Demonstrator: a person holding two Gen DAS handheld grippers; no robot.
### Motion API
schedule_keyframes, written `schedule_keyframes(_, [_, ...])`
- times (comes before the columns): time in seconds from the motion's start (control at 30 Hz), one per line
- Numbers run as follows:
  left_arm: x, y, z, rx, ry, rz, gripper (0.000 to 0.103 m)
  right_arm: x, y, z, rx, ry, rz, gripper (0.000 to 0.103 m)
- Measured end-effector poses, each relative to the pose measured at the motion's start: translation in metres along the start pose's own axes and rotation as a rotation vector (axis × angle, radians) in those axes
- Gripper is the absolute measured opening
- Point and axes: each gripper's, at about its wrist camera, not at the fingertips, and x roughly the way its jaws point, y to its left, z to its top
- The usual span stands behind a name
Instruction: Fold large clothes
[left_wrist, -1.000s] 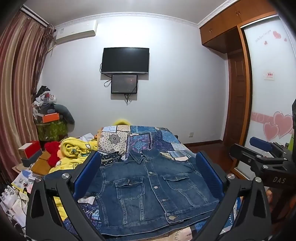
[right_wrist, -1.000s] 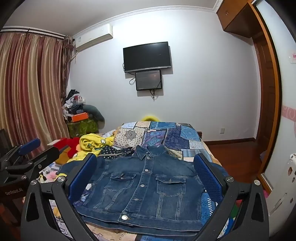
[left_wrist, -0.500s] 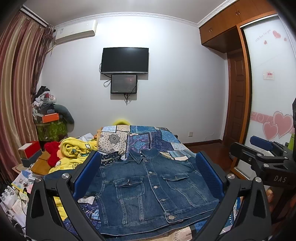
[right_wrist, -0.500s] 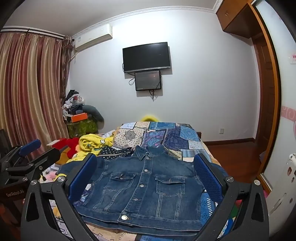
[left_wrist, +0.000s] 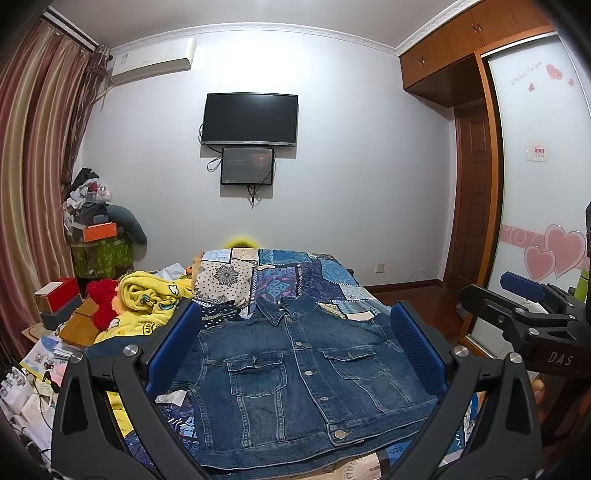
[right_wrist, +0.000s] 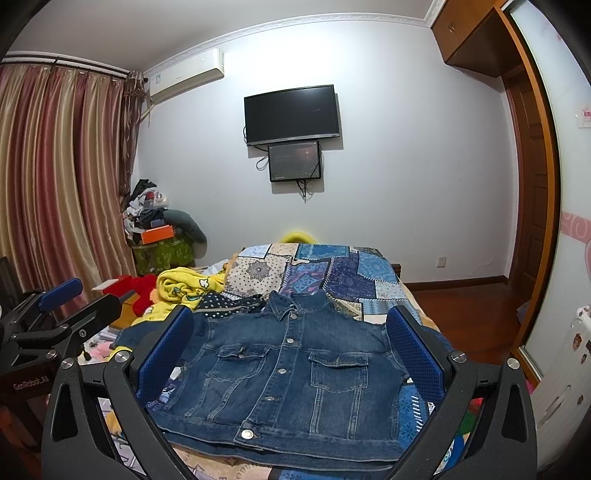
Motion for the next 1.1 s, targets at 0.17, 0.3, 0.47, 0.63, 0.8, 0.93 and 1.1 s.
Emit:
schedule_keyframes(0.17, [-0.0002, 0.0006, 0.0002, 0.0, 0.0, 0.0, 0.103, -0.0006, -0.0001, 0.0004, 0.001, 0.0, 0.0, 0.103])
schedule_keyframes(0.3, [-0.0002, 0.0006, 0.0003, -0.001, 0.0, 0.0, 0.103, -0.0005, -0.0025, 0.0022, 0.003, 0.0, 0.0, 0.103])
schedule_keyframes(0.47, [0.0003, 0.0014, -0.0002, -0.002, 0.003, 0.0, 0.103, -0.0008, -0.0011, 0.0013, 0.002, 0.0, -0.001, 0.103])
schedule_keyframes(0.63, [0.0005, 0.0016, 0.0, -0.002, 0.003, 0.0, 0.103, -0.0009, -0.001, 0.0013, 0.002, -0.002, -0.001, 0.103])
schedule_keyframes(0.8, [0.001, 0.0022, 0.0001, -0.001, 0.005, -0.003, 0.103, -0.0009, -0.002, 0.0018, 0.002, -0.002, -0.001, 0.103])
schedule_keyframes(0.93, [0.0015, 0.0026, 0.0002, -0.002, 0.007, -0.003, 0.103, -0.001, -0.0013, 0.0013, 0.001, -0.002, -0.001, 0.103])
schedule_keyframes(1.1, [0.0018, 0.0019, -0.0002, -0.002, 0.006, -0.003, 0.103, -0.0011, -0.0008, 0.0007, 0.001, -0.002, -0.001, 0.103])
